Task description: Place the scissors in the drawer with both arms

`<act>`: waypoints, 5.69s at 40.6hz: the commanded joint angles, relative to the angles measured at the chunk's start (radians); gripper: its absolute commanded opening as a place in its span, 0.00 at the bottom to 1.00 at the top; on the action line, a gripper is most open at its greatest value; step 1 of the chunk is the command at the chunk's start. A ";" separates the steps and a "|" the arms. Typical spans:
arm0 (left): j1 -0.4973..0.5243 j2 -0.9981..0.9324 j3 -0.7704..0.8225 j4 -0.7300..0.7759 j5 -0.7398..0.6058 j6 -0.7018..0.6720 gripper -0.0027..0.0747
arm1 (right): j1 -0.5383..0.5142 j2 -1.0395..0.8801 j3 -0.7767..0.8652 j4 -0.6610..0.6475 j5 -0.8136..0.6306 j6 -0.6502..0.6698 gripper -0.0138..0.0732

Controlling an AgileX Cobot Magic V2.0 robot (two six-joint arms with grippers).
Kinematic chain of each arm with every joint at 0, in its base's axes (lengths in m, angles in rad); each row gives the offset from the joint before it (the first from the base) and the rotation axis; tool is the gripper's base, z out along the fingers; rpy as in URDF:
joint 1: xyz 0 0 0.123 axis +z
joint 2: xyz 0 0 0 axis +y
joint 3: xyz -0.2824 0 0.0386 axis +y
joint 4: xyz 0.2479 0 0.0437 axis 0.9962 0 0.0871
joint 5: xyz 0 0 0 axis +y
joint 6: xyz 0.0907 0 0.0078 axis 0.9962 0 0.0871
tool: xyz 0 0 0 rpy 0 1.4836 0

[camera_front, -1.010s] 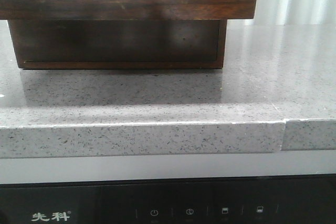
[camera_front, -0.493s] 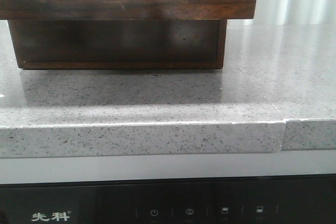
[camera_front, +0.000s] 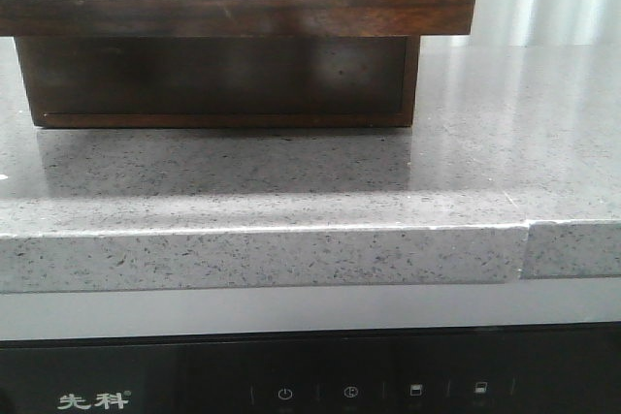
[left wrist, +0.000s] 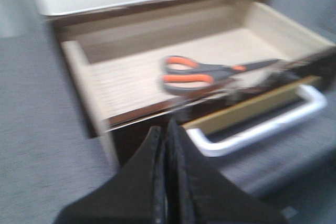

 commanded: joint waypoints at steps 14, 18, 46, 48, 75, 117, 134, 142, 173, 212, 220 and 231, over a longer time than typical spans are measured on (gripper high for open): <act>0.335 -0.398 0.414 0.016 -0.273 -0.001 0.01 | -0.004 0.010 -0.022 -0.011 -0.072 0.002 0.08; 0.339 -0.435 0.506 0.034 -0.326 -0.050 0.01 | -0.004 0.010 -0.022 -0.011 -0.072 0.002 0.08; 0.201 -0.479 0.850 0.143 -0.785 -0.151 0.01 | -0.004 0.010 -0.022 -0.011 -0.072 0.002 0.08; 0.201 -0.479 0.850 0.138 -0.785 -0.151 0.01 | -0.004 0.010 -0.022 -0.011 -0.072 0.002 0.08; 0.234 -0.479 0.850 0.138 -0.804 -0.151 0.01 | -0.004 0.010 -0.022 -0.011 -0.072 0.002 0.08; 0.234 -0.479 0.850 0.138 -0.804 -0.151 0.01 | -0.227 -0.140 0.183 -0.053 -0.303 -0.007 0.08; 0.234 -0.479 0.850 0.138 -0.804 -0.151 0.01 | -0.592 -0.378 0.709 -0.052 -0.815 -0.006 0.08; 0.234 -0.479 0.850 0.138 -0.804 -0.151 0.01 | -0.609 -0.383 0.824 -0.052 -0.918 -0.006 0.08; 0.234 -0.479 0.850 0.138 -0.804 -0.151 0.01 | -0.596 -0.383 0.888 0.024 -1.023 -0.005 0.08; 0.234 -0.479 0.850 0.138 -0.804 -0.151 0.01 | -0.596 -0.383 0.888 -0.018 -1.087 0.109 0.08; 0.234 -0.479 0.850 0.138 -0.804 -0.151 0.01 | -0.596 -0.383 0.888 -0.019 -1.061 0.109 0.08; 0.234 -0.479 0.850 0.138 -0.804 -0.151 0.01 | -0.596 -0.383 0.888 -0.019 -1.067 0.109 0.08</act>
